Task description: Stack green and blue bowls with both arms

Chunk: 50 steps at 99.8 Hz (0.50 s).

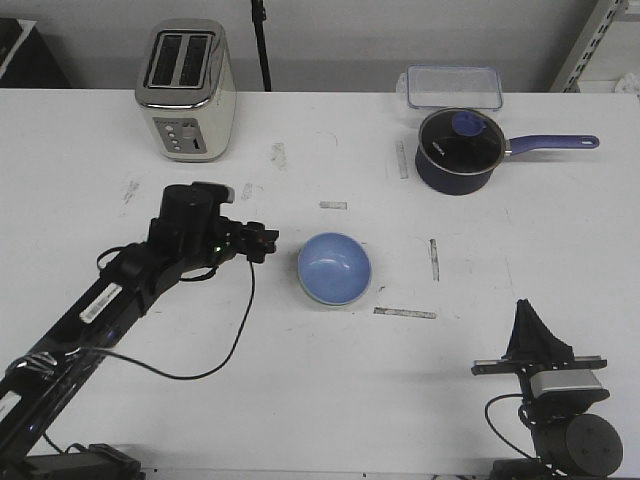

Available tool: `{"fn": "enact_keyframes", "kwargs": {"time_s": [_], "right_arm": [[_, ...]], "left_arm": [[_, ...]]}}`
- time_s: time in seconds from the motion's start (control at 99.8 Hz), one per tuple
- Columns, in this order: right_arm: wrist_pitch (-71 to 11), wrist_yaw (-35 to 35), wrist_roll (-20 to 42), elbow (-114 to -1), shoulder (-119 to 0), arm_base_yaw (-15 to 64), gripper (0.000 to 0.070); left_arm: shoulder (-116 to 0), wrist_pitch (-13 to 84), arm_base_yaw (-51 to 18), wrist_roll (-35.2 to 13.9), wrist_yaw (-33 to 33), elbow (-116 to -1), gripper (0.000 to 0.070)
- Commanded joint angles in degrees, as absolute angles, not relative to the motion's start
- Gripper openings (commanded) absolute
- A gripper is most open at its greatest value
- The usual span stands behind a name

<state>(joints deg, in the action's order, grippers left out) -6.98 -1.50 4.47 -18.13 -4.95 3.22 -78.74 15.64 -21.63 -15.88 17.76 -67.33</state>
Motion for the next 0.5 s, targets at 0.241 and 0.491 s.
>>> {"fn": "enact_keyframes", "kwargs": {"time_s": [0.241,0.491], "right_arm": [[-6.13,-1.45,4.27,-18.06,-4.82,3.2,0.0004],[-6.13,-1.45,4.27,-18.06,-4.82,3.2,0.0004]], "left_arm": [[-61.54,-3.66,-14.24,-7.99,11.33,-45.65,0.0001],[-49.39,-9.19,-9.17,-7.11,3.42,-34.48,0.0001]]}}
